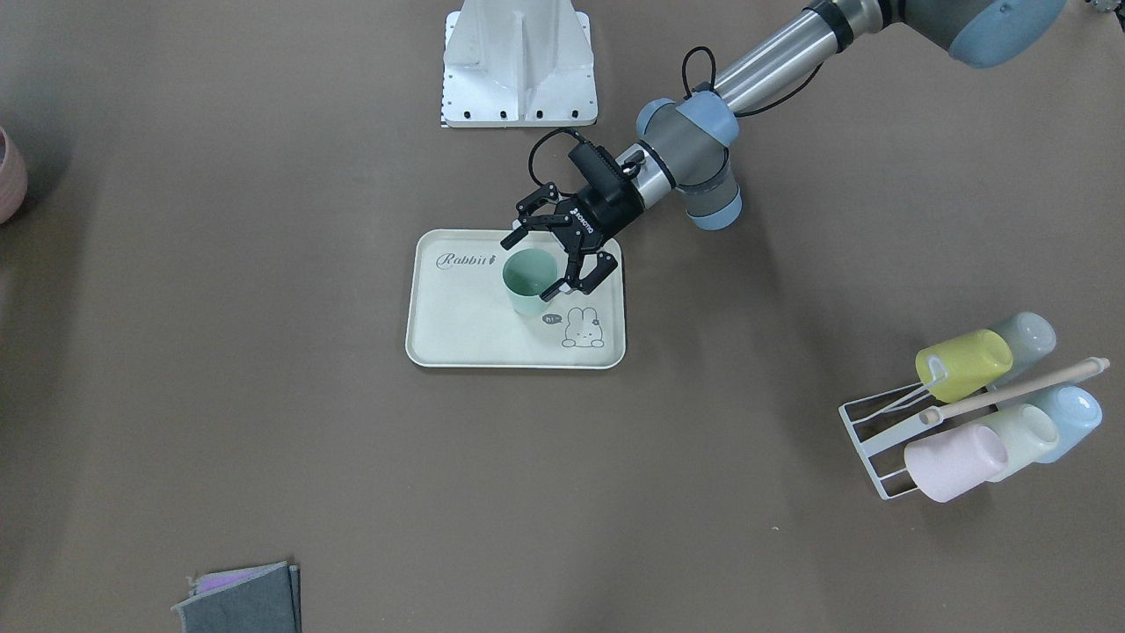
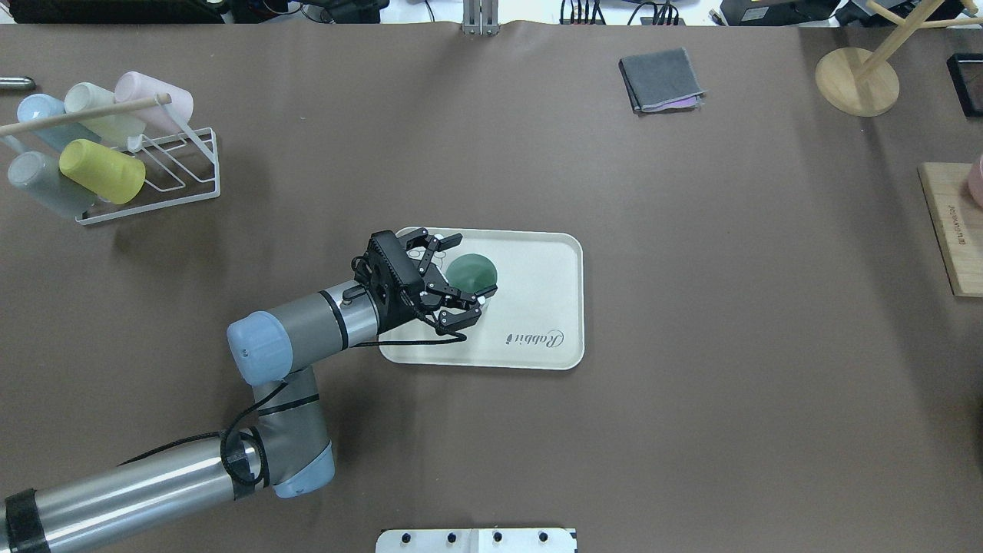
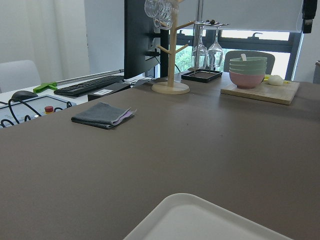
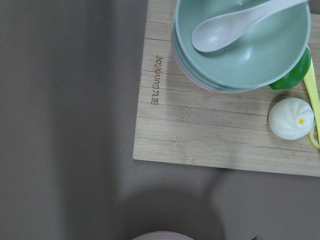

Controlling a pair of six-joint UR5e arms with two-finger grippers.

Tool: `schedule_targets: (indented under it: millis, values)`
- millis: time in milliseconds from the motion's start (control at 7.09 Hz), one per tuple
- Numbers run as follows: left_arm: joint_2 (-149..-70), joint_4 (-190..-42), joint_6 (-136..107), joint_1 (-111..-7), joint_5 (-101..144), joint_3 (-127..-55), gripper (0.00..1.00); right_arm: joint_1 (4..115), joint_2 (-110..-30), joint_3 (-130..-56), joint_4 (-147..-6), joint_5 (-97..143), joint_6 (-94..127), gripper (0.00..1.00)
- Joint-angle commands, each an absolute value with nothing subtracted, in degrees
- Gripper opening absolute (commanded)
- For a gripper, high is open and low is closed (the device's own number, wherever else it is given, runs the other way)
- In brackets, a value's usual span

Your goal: Pick up and place green cup on tray

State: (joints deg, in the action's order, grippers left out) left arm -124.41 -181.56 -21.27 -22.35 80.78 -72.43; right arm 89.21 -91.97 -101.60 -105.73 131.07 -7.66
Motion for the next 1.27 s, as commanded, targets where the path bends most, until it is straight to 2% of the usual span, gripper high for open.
schedule_targets:
  millis: [0, 705, 1128]
  values:
    - [-123.3, -174.1, -21.4, -23.3, 80.9, -79.2, 0.98, 89.2, -91.9, -101.6, -105.7, 131.1, -7.6, 1.0]
    - [-121.5, -133.3, -21.1, -32.8, 83.6, -95.2, 0.99, 89.2, -91.8, -101.8, -105.7, 131.4, -7.6, 1.0]
    - [-122.1, -110.6, -21.0, -33.7, 74.4, -96.1, 0.99, 89.2, -91.6, -102.0, -105.8, 131.6, -7.6, 1.0]
